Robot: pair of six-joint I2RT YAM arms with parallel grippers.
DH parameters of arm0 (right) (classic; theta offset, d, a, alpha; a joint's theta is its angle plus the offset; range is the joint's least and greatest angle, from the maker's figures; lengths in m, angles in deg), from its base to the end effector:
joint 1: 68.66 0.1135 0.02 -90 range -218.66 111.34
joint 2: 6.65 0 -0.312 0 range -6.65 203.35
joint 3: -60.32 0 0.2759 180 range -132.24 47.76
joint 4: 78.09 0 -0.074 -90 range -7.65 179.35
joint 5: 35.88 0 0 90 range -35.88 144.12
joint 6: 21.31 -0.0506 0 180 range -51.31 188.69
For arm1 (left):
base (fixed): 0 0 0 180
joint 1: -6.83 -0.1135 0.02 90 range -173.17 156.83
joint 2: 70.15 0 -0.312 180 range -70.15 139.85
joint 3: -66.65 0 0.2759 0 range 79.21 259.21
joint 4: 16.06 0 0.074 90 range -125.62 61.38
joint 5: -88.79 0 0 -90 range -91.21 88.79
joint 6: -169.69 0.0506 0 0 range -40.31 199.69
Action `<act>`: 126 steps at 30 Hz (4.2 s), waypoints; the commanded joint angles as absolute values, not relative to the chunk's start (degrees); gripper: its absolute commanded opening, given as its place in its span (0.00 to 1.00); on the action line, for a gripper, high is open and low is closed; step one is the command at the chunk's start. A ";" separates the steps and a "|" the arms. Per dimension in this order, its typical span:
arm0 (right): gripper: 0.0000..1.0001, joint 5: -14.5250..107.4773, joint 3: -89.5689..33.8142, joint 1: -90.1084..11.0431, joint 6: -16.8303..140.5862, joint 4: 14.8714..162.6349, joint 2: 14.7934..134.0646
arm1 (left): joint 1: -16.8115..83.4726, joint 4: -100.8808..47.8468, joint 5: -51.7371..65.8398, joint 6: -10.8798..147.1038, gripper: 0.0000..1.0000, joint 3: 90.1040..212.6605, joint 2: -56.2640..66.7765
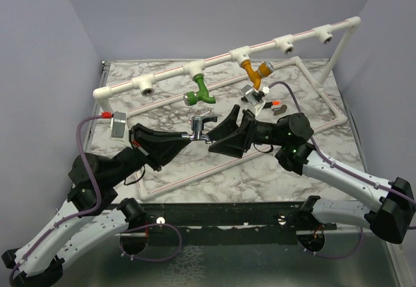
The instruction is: Install the water faucets
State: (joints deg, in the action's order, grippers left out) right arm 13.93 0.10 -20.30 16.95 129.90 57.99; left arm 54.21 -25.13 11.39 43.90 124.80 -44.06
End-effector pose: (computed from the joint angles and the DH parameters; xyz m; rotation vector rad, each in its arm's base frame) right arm 0.1515 0.2195 0.4192 -0.7015 1.3473 1.8640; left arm 0.0509 -0.0716 0.4454 0.3423 1.2545 -1.3919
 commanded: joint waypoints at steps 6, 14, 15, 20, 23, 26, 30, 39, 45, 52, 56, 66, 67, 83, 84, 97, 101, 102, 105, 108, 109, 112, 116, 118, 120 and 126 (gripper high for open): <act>0.67 10.95 -4.60 -20.16 18.53 128.23 57.53 | 54.43 -22.71 11.30 43.33 0.00 123.52 -44.51; 0.59 11.07 -7.15 -20.14 18.43 124.81 59.75 | 54.48 -23.70 10.39 44.30 0.00 123.55 -45.05; 0.58 11.05 -7.37 -20.14 18.35 124.65 59.93 | 54.48 -23.89 10.25 44.42 0.00 123.66 -45.07; 0.56 11.14 -8.33 -20.06 19.14 121.81 60.57 | 54.47 -24.02 9.46 44.88 0.00 123.52 -45.45; 0.54 11.23 -8.48 -20.10 19.08 121.61 60.74 | 54.49 -23.72 9.26 45.06 0.00 123.34 -45.53; 0.53 11.16 -8.57 -20.00 19.04 121.90 60.81 | 54.50 -23.52 9.22 45.15 0.00 123.25 -45.39; 0.52 11.14 -8.58 -19.77 19.12 122.57 60.76 | 54.42 -23.64 8.22 45.24 0.00 122.84 -45.64; 0.51 11.10 -9.74 -19.36 18.40 124.39 61.98 | 54.47 -23.07 6.86 44.74 0.00 121.79 -46.32; 0.47 10.84 -10.35 -19.00 18.03 124.86 62.95 | 54.43 -22.48 5.11 44.70 0.00 120.95 -47.26; 0.46 10.88 -10.34 -18.85 17.73 124.78 63.72 | 54.45 -21.09 3.40 44.58 0.00 119.88 -48.85; 0.45 10.79 -10.83 -18.80 17.80 124.90 64.07 | 54.46 -21.07 4.02 44.56 0.00 119.82 -48.58; 0.44 10.79 -11.76 -18.39 18.28 125.50 64.63 | 54.45 -21.09 4.84 44.80 0.00 120.14 -47.52; 0.44 10.72 -11.85 -18.32 18.26 125.40 64.73 | 54.44 -21.07 4.71 44.80 0.00 120.09 -47.55; 0.33 9.91 -12.03 -17.90 17.98 125.74 65.33 | 54.47 -21.41 4.01 44.65 0.00 120.00 -48.00; 0.30 9.92 -12.08 -17.87 17.98 125.75 65.36 | 54.40 -21.41 4.06 44.63 0.00 119.99 -47.96; 0.01 11.47 -10.93 -17.68 19.43 125.63 63.92 | 54.44 -22.37 3.67 44.50 0.00 120.32 -47.71; 0.00 12.47 -10.29 -17.74 20.72 124.85 62.63 | 54.45 -23.51 2.72 44.85 0.28 120.90 -47.90; 0.00 12.84 -10.32 -17.70 21.28 124.28 62.26 | 54.47 -23.92 2.41 44.96 0.42 121.21 -47.82; 0.00 13.94 -10.40 -17.69 23.28 121.89 60.91 | 54.46 -25.48 1.94 45.50 0.71 122.59 -47.36; 0.01 15.26 -11.06 -17.69 25.96 118.27 59.44 | 54.49 -28.16 1.44 46.91 0.84 124.86 -46.28; 0.00 15.80 -11.30 -17.74 27.16 116.76 58.87 | 54.46 -28.49 1.58 47.44 0.86 125.56 -45.82; 0.00 18.45 -12.28 -17.73 30.78 110.52 57.16 | 54.44 -31.01 1.62 49.06 0.92 127.75 -44.04; 0.01 23.76 -14.94 -17.69 37.75 99.38 54.76 | 54.52 -33.84 1.51 51.68 0.96 131.03 -41.64; 0.00 27.58 -16.28 -17.68 41.25 93.89 53.41 | 54.41 -36.26 1.07 53.51 0.97 133.59 -39.74; 0.00 31.29 -17.59 -17.73 44.61 89.75 52.08 | 54.41 -39.69 -0.15 55.78 0.98 136.96 -37.15; 0.01 44.34 -22.05 -17.72 53.92 76.73 49.08 | 54.41 -46.98 -5.84 62.85 0.98 146.65 -28.55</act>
State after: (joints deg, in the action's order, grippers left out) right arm 32.64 -17.96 -18.03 44.99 87.17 51.35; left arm 54.32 -40.11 -0.70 56.05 141.45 -32.96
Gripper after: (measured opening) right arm 0.230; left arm 0.975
